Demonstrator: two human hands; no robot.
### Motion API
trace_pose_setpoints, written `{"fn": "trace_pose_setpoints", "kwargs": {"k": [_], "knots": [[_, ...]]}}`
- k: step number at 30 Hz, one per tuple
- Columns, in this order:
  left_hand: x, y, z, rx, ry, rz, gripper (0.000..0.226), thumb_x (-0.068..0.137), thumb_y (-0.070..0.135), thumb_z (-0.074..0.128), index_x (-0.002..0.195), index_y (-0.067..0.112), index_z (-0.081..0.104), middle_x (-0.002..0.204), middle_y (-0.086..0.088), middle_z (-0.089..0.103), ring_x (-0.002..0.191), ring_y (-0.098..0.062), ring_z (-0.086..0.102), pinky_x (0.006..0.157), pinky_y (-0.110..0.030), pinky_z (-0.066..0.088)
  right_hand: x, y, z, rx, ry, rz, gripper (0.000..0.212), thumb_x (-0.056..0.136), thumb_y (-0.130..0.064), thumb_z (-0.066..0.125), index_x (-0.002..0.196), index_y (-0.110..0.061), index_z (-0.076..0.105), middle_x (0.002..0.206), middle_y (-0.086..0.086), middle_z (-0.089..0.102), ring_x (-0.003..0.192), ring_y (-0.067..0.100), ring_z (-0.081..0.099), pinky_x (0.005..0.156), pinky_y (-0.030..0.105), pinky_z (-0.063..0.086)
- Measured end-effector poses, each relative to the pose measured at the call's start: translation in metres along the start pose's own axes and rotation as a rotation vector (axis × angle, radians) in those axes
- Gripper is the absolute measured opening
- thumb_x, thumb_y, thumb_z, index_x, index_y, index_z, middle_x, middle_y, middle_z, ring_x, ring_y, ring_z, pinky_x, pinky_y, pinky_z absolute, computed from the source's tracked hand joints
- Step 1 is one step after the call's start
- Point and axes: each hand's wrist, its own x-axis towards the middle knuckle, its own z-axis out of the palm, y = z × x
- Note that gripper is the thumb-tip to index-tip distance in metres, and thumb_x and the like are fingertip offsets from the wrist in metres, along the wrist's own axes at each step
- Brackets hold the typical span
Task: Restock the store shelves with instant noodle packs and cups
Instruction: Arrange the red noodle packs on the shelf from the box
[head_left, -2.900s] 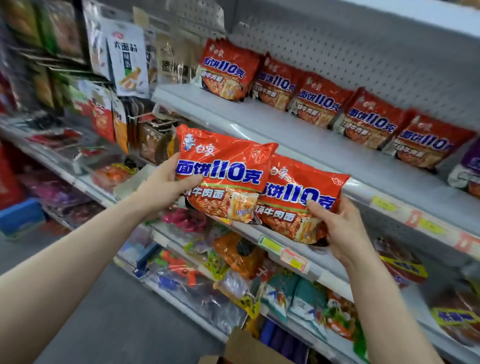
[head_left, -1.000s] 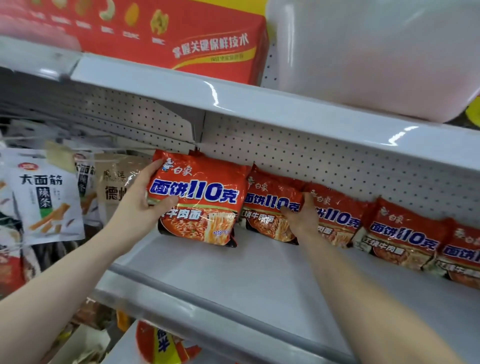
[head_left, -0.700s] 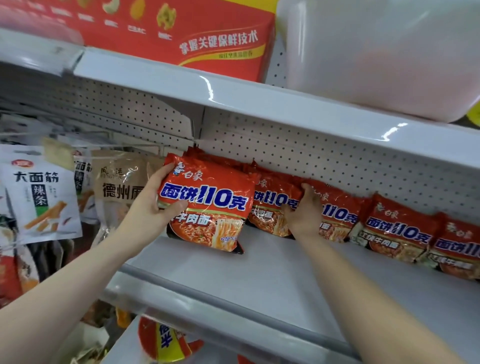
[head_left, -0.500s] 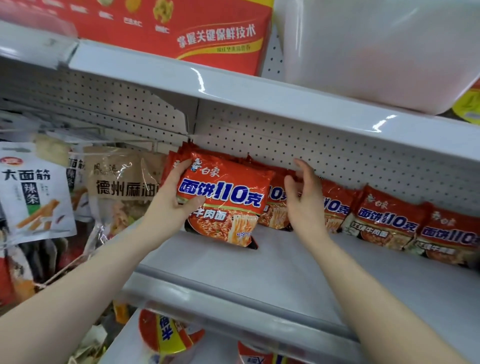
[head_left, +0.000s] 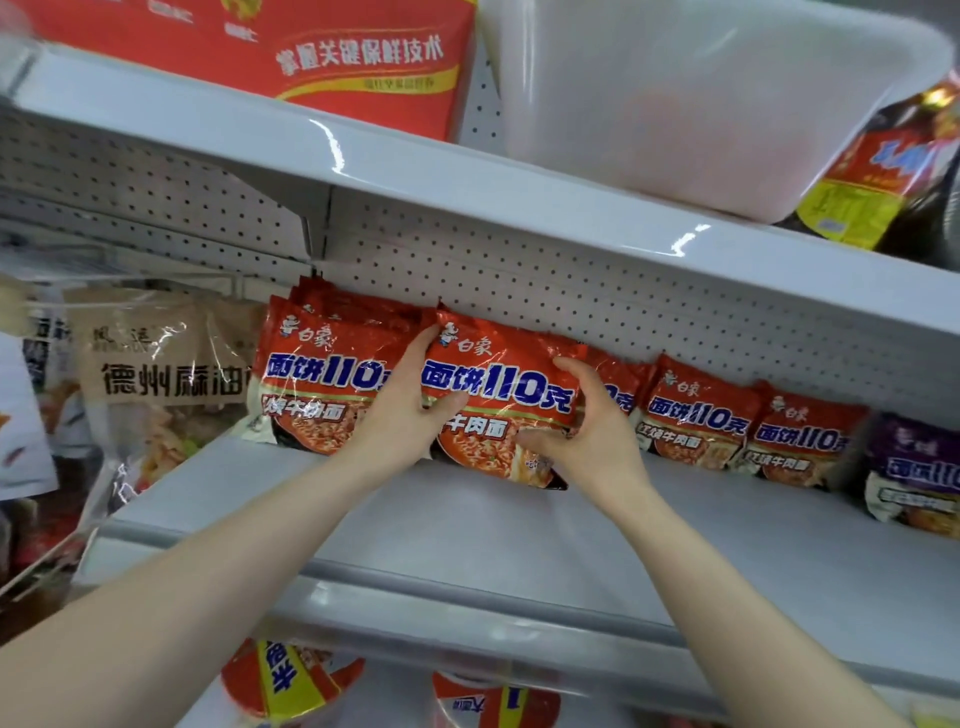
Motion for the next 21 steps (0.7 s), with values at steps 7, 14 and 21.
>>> {"fn": "trace_pose_setpoints", "kwargs": {"k": [7,14,21], "knots": [[0.022,0.001,0.024,0.177,-0.149,-0.109,0.083,0.093,0.020,0.065,0.156,0.023,0.011,0.151,0.000,0.039,0.135,-0.019,0.042,0.112,-0.036,0.036,0.027,0.040,-0.003,-0.170,0.045,-0.020,0.079,0.070,-0.015,0.088,0.135,-0.029,0.045,0.130,-0.006,0.059,0.118,0.017,0.057,0.098,0.046,0.052],[0.019,-0.001,0.031,0.524,-0.244,-0.063,0.085,0.095,0.027,0.062,0.157,0.024,0.005,0.164,-0.006,-0.002,0.150,-0.025,0.013,0.118,-0.035,0.018,0.057,0.060,0.019,-0.172,-0.023,0.062,0.076,0.071,-0.018,0.087,0.135,-0.026,0.047,0.130,-0.003,0.059,0.118,0.019,0.057,0.099,0.043,0.051],[0.014,-0.003,0.031,0.860,-0.320,0.130,0.062,0.098,0.008,0.052,0.154,0.017,0.026,0.164,-0.008,0.007,0.151,-0.026,0.009,0.120,-0.034,0.015,0.067,0.059,0.036,-0.328,-0.044,-0.038,0.073,0.078,-0.028,0.082,0.140,-0.024,0.045,0.139,0.008,0.049,0.122,0.027,0.054,0.099,0.036,0.047]]}}
